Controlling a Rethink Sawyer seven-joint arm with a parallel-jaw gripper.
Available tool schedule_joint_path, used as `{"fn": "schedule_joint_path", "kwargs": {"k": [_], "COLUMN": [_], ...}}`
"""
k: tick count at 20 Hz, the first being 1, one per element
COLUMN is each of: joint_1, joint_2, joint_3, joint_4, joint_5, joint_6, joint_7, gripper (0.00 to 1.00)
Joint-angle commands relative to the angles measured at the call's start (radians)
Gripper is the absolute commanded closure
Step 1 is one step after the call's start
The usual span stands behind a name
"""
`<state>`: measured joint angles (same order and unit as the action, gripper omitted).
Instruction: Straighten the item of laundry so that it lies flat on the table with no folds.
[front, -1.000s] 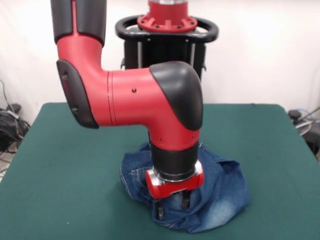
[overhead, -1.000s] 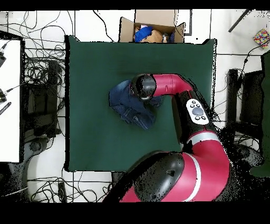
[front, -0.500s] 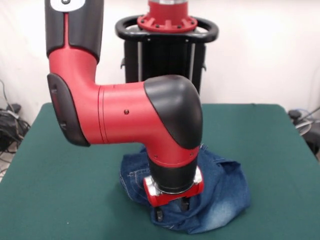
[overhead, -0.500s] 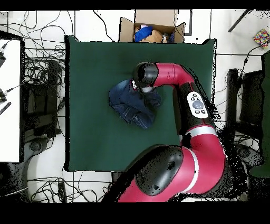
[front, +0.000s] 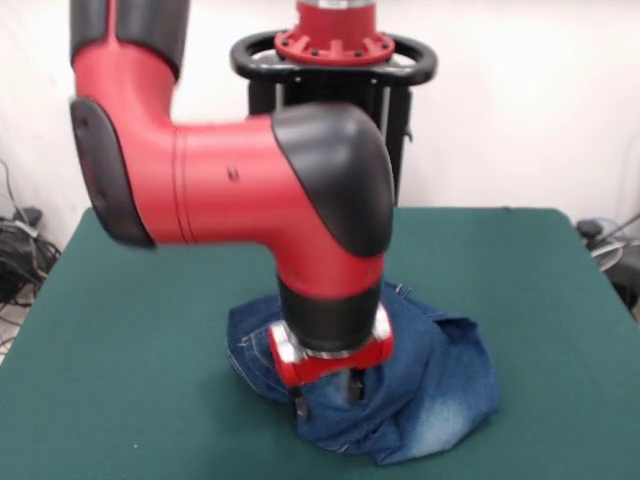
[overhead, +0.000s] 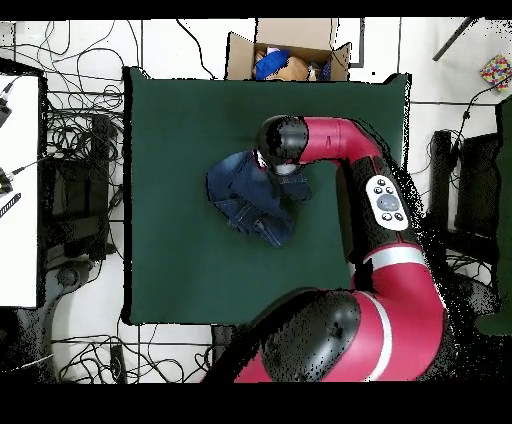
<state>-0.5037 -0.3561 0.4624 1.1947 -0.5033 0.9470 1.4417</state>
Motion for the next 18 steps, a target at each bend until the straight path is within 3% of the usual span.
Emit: {"fn": "schedule_joint_path", "kwargs": {"k": [1, 9, 18], "joint_1": [-0.026, -0.026, -0.057], "joint_2": [-0.312, -0.417, -0.536], "joint_3": [0.015, 0.010, -0.015], "joint_4": [0.136, 0.185, 0.464], "joint_5": [0.059, 0.089, 0.129], "joint_6": [0.163, 0.261, 0.073], "joint_7": [-0.129, -0.102, -0.005], "gripper": [0.00, 0.00, 0.00]}}
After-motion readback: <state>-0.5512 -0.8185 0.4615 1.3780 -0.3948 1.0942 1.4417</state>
